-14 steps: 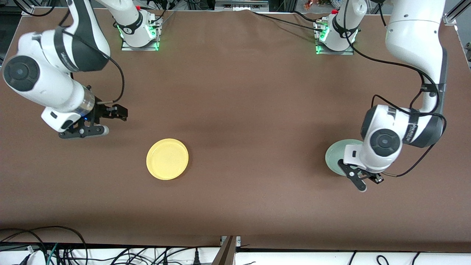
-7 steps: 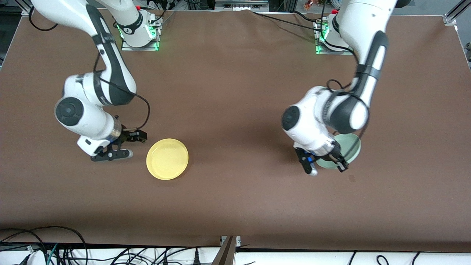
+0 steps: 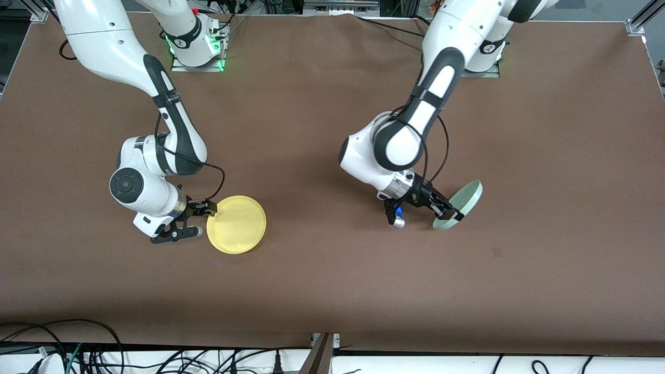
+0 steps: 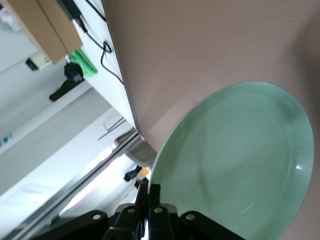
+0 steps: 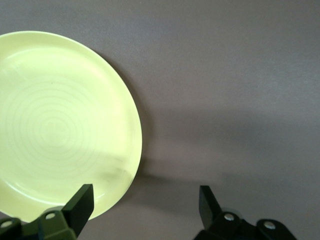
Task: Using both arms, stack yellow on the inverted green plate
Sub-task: 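Flip the green plate upside down and set it down with the left gripper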
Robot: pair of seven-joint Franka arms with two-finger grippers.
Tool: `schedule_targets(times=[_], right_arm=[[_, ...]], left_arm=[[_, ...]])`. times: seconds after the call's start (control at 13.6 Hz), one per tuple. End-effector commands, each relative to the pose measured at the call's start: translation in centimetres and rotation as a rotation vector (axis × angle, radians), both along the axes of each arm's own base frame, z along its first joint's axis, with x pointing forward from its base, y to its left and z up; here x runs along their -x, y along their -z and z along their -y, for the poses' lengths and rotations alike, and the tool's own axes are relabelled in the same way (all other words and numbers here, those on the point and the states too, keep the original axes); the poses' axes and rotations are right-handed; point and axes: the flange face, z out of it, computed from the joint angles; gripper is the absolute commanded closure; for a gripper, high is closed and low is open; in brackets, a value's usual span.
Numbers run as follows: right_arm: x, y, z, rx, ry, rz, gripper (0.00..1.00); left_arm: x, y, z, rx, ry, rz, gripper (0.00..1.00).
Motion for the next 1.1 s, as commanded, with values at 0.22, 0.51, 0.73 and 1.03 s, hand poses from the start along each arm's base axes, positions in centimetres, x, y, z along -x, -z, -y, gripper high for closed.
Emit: schedule_targets(times=[0.22,0.51,0.73,1.03], right_arm=[[-2.3,2.6,-0.3,-0.042,0.012,0.029,0.11],[-2.1,3.0,-0.3,-0.046,0.019,0.015,0.37],[-2.1,2.9,-0.3,-0.049,0.022,0.013,0.64],[-2.1,1.9,0.4,-0.051,0.031,-0.038,1.0]], left_arm=[[5.6,6.3,5.0,-0.074,-0.013,0.254,1.0],[8.3,6.8,7.9,-0.023,-0.009,0.233,1.0],[9.0,6.0,10.7,0.088,-0.01,0.214,1.0],[8.3,2.2,15.5,0.457,-0.16,0.137,0.0]])
